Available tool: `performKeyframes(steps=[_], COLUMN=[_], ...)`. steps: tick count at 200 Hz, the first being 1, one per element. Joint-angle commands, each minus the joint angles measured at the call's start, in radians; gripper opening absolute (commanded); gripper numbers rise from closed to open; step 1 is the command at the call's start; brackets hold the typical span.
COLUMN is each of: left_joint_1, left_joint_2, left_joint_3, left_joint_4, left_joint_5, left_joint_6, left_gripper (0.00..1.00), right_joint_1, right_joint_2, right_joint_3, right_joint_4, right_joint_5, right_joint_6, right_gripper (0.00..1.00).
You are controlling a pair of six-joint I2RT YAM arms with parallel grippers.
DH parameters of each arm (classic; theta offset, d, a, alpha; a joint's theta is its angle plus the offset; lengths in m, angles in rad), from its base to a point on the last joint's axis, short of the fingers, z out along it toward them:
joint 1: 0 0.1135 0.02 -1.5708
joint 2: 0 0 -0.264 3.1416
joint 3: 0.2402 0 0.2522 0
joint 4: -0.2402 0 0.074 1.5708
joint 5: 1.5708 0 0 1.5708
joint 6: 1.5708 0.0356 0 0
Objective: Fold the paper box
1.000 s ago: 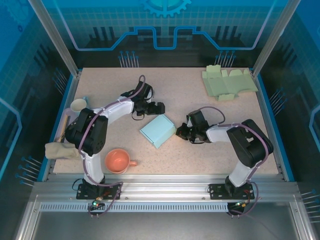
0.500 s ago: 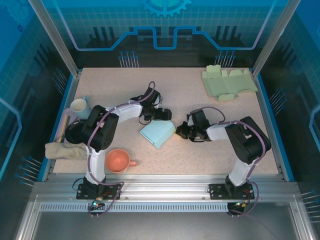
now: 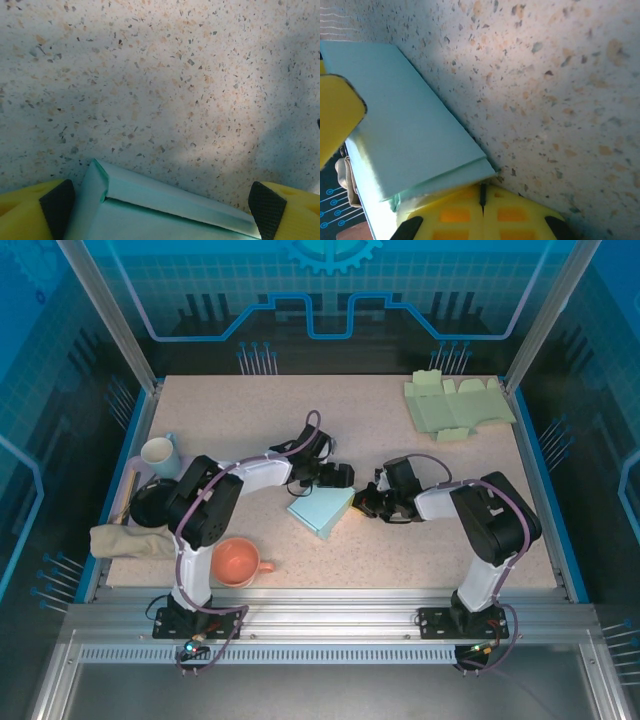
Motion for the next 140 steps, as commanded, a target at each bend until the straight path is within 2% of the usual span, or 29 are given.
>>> performKeyframes(steps=[1, 16, 61, 94, 116, 140], left_joint_1=[-0.108, -0.107, -0.050, 0.024, 0.032, 0.032], left_joint_2=[-0.013, -0.021, -0.062, -0.132, -0.224, -0.301], left_joint_3=[-0.031, -0.021, -0.001, -0.073, -0.133, -0.207], left_joint_4=[0.016, -0.022, -0.187, -0.184, -0.185, -0.179], left_joint_5=[0.299, 0.272, -0.013, -0.068, -0.131, -0.133], left_joint_6=[-0.119, -0.136, -0.194, -0.266, -0.272, -0.265], left_gripper=[0.93, 0.93, 0.95, 0.96, 0.98, 0.98], right_joint_1=[-0.026, -0.027, -0.026, -0.022, -0.008, 0.032], right_joint_2=[0.054, 0.046, -0.016, -0.105, -0.182, -0.266], right_joint_3=[-0.002, -0.002, -0.024, -0.044, -0.069, -0.077], right_joint_4=[-0.019, -0.019, -0.029, -0.090, -0.142, -0.239], right_joint_5=[0.123, 0.123, 0.135, 0.157, 0.186, 0.218], right_joint_6=[-0.022, -0.024, -0.039, -0.059, -0.079, -0.119], right_gripper=[0.00, 0.00, 0.00, 0.00, 0.00, 0.00])
